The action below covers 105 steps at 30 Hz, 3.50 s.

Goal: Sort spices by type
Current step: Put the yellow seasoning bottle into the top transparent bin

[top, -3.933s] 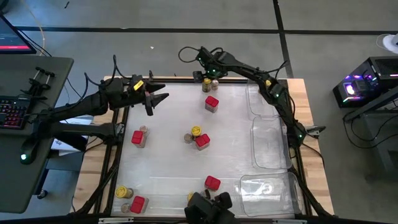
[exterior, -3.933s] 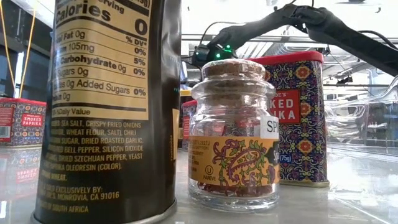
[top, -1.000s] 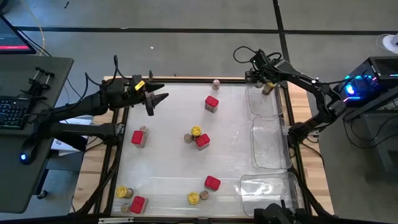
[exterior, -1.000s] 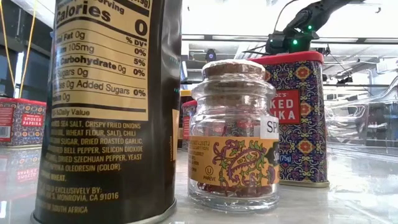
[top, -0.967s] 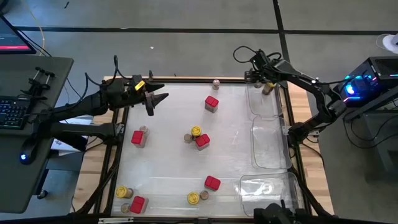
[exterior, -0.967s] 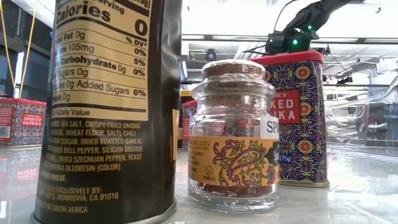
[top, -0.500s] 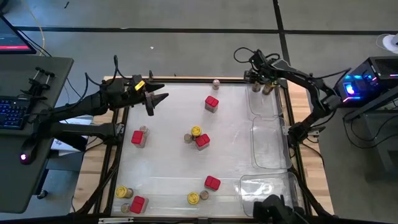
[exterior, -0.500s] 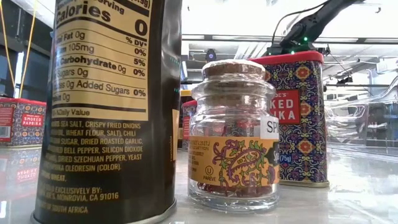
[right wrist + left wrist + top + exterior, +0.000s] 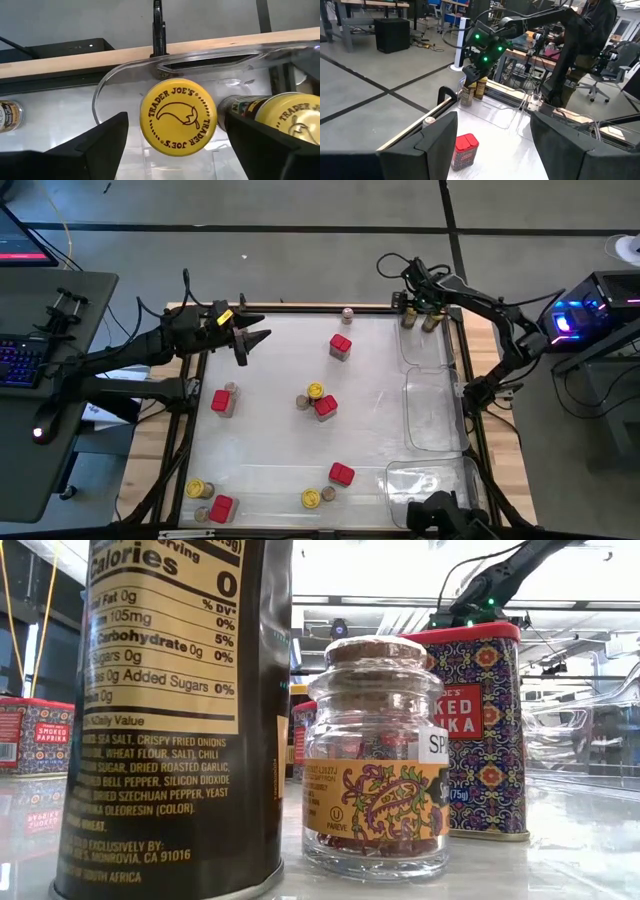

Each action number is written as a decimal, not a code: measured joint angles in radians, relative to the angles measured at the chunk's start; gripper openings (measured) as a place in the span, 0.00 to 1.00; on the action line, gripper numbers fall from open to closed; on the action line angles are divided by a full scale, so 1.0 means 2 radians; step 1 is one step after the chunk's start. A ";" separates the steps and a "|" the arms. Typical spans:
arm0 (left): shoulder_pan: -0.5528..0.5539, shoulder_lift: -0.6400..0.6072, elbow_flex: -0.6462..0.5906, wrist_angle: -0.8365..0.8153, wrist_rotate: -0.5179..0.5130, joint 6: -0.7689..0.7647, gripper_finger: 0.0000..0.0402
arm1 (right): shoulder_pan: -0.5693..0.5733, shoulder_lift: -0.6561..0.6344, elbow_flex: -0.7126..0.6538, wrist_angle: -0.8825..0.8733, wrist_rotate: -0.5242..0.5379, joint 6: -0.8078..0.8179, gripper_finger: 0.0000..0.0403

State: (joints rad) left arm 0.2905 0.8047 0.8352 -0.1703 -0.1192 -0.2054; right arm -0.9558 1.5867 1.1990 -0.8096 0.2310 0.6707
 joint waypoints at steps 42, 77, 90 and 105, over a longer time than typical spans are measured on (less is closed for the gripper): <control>0.025 -0.001 0.079 -0.190 0.065 -0.061 0.59 | 0.423 0.048 0.160 0.105 -0.184 -0.275 0.82; 0.024 -0.003 0.079 -0.219 0.071 -0.054 0.59 | 0.471 0.217 0.161 0.148 -0.091 -0.234 0.70; 0.024 -0.003 0.079 -0.219 0.064 -0.053 0.59 | 0.443 0.195 0.191 0.097 -0.068 -0.269 0.53; 0.024 -0.003 0.079 -0.219 0.064 -0.049 0.59 | 0.360 -0.021 0.109 -0.095 0.084 -0.201 0.52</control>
State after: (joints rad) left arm 0.3378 0.7982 0.9928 -0.6090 0.0097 -0.3040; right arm -0.2360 1.5448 1.4177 -1.0001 0.3993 0.2689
